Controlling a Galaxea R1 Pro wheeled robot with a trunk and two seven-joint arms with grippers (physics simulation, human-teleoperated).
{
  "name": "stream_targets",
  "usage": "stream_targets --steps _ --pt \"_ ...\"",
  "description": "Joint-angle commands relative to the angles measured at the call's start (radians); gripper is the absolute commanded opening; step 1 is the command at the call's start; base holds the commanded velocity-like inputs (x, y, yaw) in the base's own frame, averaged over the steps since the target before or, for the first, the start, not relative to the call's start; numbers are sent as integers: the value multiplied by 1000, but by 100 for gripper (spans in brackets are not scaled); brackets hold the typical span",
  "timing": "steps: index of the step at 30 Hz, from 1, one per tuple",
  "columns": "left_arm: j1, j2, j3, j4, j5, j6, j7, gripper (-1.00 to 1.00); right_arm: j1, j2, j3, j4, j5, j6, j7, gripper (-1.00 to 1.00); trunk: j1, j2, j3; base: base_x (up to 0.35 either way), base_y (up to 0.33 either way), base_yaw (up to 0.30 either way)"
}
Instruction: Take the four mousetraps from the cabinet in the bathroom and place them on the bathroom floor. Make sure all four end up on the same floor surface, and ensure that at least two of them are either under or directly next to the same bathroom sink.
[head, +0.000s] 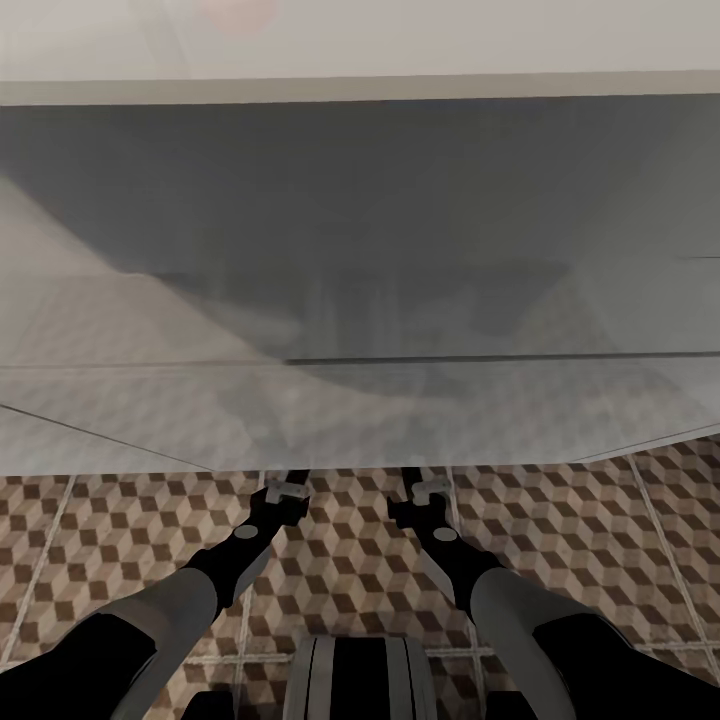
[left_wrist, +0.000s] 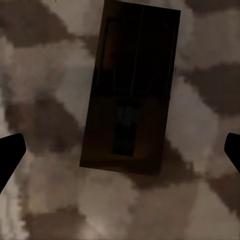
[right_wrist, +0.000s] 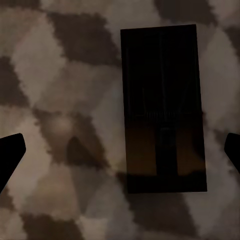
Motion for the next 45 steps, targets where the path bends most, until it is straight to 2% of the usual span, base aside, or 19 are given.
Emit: stream_targets --steps 1,24,35,45 --pt "-1 0 -9 1 8 -4 5 100 -1 0 7 1 1 -2 -7 100 0 0 0 0 0 0" --pt "-1 -1 -9 -17 3 -30 14 100 -1 0 7 1 2 -2 -7 100 0 0 0 0 0 0" --pt "-1 -39 -9 -24 3 -33 68 100 -1 0 7 1 2 -4 -7 100 0 0 0 -45 -11 0" --pt "-1 -47 -6 -26 10 -32 83 100 -2 0 7 1 2 -4 -7 100 0 0 0 -270 -72 0"
